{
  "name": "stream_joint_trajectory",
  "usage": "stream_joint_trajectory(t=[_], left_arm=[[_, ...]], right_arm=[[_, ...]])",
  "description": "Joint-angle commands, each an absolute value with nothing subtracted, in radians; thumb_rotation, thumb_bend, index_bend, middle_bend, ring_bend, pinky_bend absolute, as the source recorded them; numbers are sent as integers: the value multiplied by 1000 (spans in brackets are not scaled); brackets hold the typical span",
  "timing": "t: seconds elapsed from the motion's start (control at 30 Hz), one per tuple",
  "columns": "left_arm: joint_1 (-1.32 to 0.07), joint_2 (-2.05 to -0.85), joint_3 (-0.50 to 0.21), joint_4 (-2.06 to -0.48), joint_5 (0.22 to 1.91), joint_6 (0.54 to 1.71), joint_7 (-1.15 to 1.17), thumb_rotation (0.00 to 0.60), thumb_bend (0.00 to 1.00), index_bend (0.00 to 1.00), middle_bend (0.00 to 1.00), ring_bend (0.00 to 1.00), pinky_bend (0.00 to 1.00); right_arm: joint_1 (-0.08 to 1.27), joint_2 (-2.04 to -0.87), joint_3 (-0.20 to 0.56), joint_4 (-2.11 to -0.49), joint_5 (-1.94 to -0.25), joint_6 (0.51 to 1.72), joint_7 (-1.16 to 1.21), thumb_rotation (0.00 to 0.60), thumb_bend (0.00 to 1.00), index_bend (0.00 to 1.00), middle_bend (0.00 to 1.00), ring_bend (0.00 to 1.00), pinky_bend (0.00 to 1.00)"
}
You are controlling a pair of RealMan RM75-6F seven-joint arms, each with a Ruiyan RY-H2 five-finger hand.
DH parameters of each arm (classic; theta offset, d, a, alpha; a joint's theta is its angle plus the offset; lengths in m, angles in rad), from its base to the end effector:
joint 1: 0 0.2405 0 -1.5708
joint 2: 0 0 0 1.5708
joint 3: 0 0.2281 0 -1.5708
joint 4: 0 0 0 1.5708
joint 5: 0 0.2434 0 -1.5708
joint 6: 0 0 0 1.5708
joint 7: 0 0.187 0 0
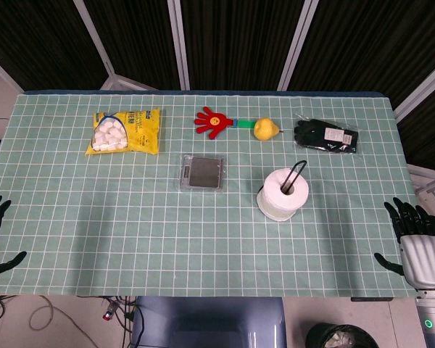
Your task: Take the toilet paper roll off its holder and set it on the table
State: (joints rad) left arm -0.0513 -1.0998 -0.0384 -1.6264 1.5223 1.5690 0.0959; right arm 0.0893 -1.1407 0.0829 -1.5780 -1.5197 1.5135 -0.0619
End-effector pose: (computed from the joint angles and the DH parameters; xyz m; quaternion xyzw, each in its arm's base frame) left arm -0.2961 0.2115 0.1312 -0.5979 -0.3414 -0.3744 0.6212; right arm -0.2938 -0.2340 0.1226 0.6006 -0.3425 0.3911 0.6074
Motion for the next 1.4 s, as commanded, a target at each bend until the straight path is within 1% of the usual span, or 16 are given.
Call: stream_joint_trajectory(t=[0.03,0.63,0.77,0.9,1.03,1.1,1.2,1.4], left_arm=[[-51,-1100,-37,-1628,1529,1572,99,600,100,62,0,0,0],[-56,-1109,-40,-1627,1527,1560,111,600,100,62,0,0,0],[-56,-1111,-40,-1628,1530,1562,114,600,100,62,0,0,0],[-48,-1109,-42,-1631,1531,1578,116,600,100,62,0,0,0],[-41,-1106,-47,-1632,1530,1596,105,600,100,62,0,0,0],[-36,-1104,-50,-1633,1525,1604,104,600,100,62,0,0,0],[-32,-1103,-50,-1635,1526,1611,105,600,100,63,0,0,0],[-33,-1110,-51,-1637,1523,1606,124,600,100,63,0,0,0]], right_arm=[[88,-1139,83,-1581,-1519,1516,-58,600,177,69,41,76,69],[82,-1137,87,-1609,-1483,1500,-31,600,177,69,41,76,69],[87,-1146,90,-1612,-1459,1475,-10,600,168,68,41,76,69],[100,-1149,82,-1641,-1430,1406,96,600,132,38,31,58,67],[119,-1161,83,-1671,-1386,1322,227,600,121,13,4,33,48],[145,-1190,101,-1665,-1348,1258,326,600,118,11,0,26,37],[174,-1240,138,-1642,-1300,1207,421,600,118,11,0,20,36],[241,-1340,206,-1558,-1179,1106,466,600,118,0,0,3,16]])
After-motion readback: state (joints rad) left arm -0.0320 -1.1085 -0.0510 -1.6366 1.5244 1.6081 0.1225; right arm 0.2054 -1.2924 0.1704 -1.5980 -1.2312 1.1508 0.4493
